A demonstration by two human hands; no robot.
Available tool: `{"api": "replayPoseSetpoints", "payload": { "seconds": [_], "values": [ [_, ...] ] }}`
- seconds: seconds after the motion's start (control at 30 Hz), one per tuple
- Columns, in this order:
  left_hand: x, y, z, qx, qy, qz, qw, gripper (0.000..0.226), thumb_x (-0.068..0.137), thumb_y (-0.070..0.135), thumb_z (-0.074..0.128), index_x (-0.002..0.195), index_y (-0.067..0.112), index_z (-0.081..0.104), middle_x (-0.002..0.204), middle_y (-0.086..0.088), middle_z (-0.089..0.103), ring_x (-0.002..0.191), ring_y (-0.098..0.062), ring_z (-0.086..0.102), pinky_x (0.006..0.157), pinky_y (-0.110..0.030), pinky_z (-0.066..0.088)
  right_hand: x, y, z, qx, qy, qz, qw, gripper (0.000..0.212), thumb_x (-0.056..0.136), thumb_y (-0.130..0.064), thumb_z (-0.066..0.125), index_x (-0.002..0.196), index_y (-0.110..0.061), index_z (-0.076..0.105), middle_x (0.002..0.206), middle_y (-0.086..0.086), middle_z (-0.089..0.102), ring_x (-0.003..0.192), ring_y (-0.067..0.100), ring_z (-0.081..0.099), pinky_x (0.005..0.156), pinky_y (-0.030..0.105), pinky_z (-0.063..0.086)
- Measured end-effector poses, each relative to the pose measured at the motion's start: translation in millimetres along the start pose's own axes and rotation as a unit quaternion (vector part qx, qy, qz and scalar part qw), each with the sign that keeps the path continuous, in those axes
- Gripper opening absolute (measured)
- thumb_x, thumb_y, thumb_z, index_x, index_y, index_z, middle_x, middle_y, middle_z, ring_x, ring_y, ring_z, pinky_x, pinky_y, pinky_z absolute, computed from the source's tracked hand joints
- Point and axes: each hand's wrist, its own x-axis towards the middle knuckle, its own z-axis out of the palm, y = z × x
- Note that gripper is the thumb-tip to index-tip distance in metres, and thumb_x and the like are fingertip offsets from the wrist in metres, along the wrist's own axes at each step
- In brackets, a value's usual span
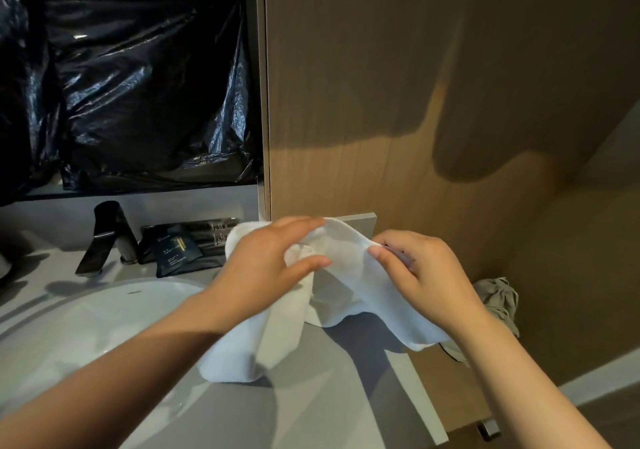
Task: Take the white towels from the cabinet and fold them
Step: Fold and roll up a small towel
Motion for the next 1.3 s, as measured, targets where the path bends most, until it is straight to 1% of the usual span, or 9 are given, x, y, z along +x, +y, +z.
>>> {"api": "replayPoseSetpoints", "payload": {
  "seconds": [0.13,0.27,0.33,0.47,0.67,0.83,0.93,1.07,1.3],
  "values": [
    [3,5,7,0.0,0.008,0.024,1.0,0.058,0.088,0.046,0.062,0.142,0.034,0.044,0.145,0.015,0.046,0.117,0.0,0.051,0.095,-0.018,0.039,6,-12,-4,-0.009,-0.008,-0.038,0.999,0.019,0.099,-0.036,0.05,0.096,-0.033,0.068,0.086,-0.019,0.066,0.083,0.004,0.061,0.067,0.016,0.047],
    [8,1,5,-0.063,0.013,-0.009,0.998,0.023,0.089,0.043,0.06,0.098,0.026,0.073,0.094,0.011,0.069,0.087,-0.007,0.062,0.08,-0.034,0.05,7,-13,-8,0.003,-0.001,-0.027,1.0,0.018,0.097,-0.039,0.052,0.095,-0.035,0.069,0.087,-0.021,0.067,0.084,0.002,0.062,0.069,0.02,0.049],
    [8,-3,5,-0.084,0.019,-0.022,0.996,0.022,0.089,0.042,0.06,0.088,0.024,0.073,0.085,0.011,0.069,0.08,-0.004,0.06,0.077,-0.033,0.049,5,-8,-9,0.01,-0.011,0.002,1.0,0.016,0.095,-0.04,0.056,0.093,-0.034,0.07,0.086,-0.022,0.067,0.084,0.002,0.062,0.07,0.023,0.052],
    [11,-9,2,-0.078,0.039,-0.039,0.995,0.02,0.092,0.035,0.06,0.09,0.021,0.074,0.085,0.011,0.07,0.082,-0.007,0.061,0.076,-0.031,0.049,-9,7,-10,0.019,-0.026,0.055,0.998,0.017,0.093,-0.044,0.057,0.085,-0.035,0.07,0.081,-0.02,0.067,0.083,0.002,0.062,0.069,0.023,0.053],
    [19,-17,0,-0.071,0.054,-0.074,0.993,0.022,0.092,0.038,0.06,0.09,0.021,0.075,0.083,0.011,0.07,0.08,-0.006,0.062,0.074,-0.033,0.051,-28,21,-17,0.077,0.016,0.101,0.992,0.018,0.09,-0.043,0.058,0.078,-0.036,0.069,0.082,-0.02,0.066,0.082,0.006,0.061,0.058,0.019,0.049],
    [34,-5,-5,-0.089,0.094,-0.073,0.989,0.017,0.091,0.033,0.062,0.084,0.022,0.074,0.078,0.014,0.068,0.077,0.0,0.061,0.068,-0.025,0.047,-18,14,-26,0.105,0.059,0.086,0.989,0.017,0.092,-0.035,0.06,0.078,-0.032,0.069,0.082,-0.019,0.066,0.086,0.005,0.061,0.064,0.014,0.05],
    [52,10,-22,-0.104,0.116,-0.058,0.986,0.017,0.091,0.032,0.063,0.082,0.021,0.073,0.077,0.011,0.068,0.069,-0.009,0.062,0.058,-0.017,0.046,-5,3,-41,0.139,0.086,0.065,0.985,0.018,0.093,-0.032,0.06,0.078,-0.029,0.069,0.078,-0.016,0.065,0.083,0.006,0.062,0.063,0.011,0.048],
    [82,38,-51,-0.087,0.144,-0.006,0.986,0.02,0.092,0.032,0.062,0.085,0.017,0.074,0.081,0.008,0.069,0.079,-0.009,0.063,0.074,-0.029,0.05,16,-20,-69,0.195,0.124,0.036,0.972,0.02,0.093,-0.027,0.06,0.077,-0.026,0.071,0.074,-0.015,0.067,0.078,0.007,0.064,0.062,0.01,0.047],
    [128,81,-82,-0.122,0.236,0.06,0.962,0.019,0.091,0.03,0.062,0.081,0.019,0.073,0.073,0.019,0.064,0.075,0.003,0.059,0.069,-0.012,0.042,43,-55,-105,0.257,0.164,-0.008,0.953,0.024,0.087,-0.043,0.058,0.081,-0.024,0.072,0.075,-0.012,0.068,0.077,0.01,0.066,0.06,0.01,0.049]
  ]
}}
